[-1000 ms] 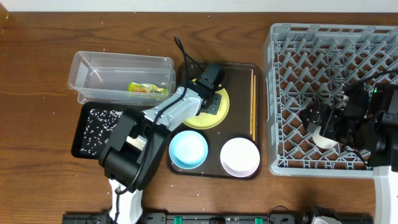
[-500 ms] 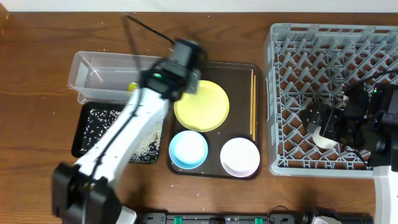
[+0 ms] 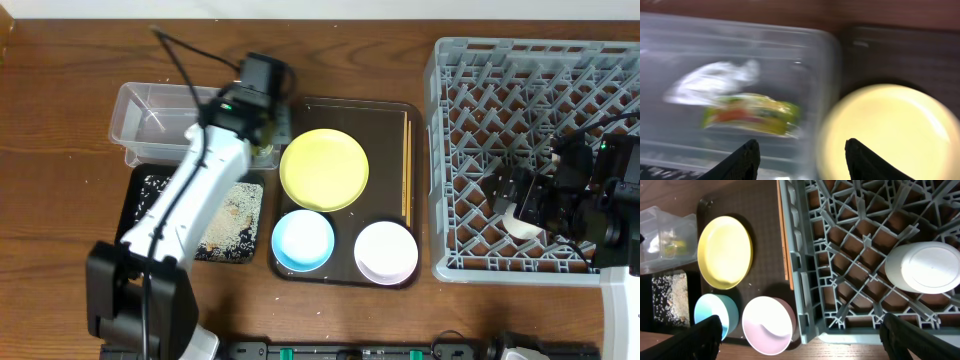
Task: Sort waste into correct bins and load items into the dishwasher rack
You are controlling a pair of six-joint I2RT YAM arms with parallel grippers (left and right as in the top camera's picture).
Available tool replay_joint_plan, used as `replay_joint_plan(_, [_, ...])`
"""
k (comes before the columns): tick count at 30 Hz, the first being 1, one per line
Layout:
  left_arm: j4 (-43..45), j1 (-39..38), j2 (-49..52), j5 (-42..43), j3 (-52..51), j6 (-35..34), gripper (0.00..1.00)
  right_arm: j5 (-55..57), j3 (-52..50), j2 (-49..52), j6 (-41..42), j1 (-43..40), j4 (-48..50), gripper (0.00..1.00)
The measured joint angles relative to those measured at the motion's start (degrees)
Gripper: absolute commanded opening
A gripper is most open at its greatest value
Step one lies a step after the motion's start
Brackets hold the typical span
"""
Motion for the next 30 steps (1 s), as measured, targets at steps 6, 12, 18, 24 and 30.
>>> replay_joint_plan(6, [2.1,-12.4,0.5,1.1,0.0,0.0,0.58,0.0,0.0,0.0,0.0,0.0,-0.2,0.99])
replay_joint_plan(12, [5.8,-19.7,9.2,1.3,0.0,0.0,0.52,0.0,0.0,0.0,0.0,0.0,-0.2,0.99])
replay_joint_plan(18, [8.5,-24.7,17.2,1.3,-0.4,0.0,0.44,0.0,0.0,0.0,0.0,0.0,-0.2,0.99])
replay_joint_plan(24, [10.7,-27.4,19.7,1.3,-0.4,0.0,0.37,0.0,0.0,0.0,0.0,0.0,-0.2,0.99])
replay_joint_plan(30, [11.2,-26.9,21.8,0.6,-0.2,-0.2,0.19,0.0,0.0,0.0,0.0,0.0,-0.3,0.99])
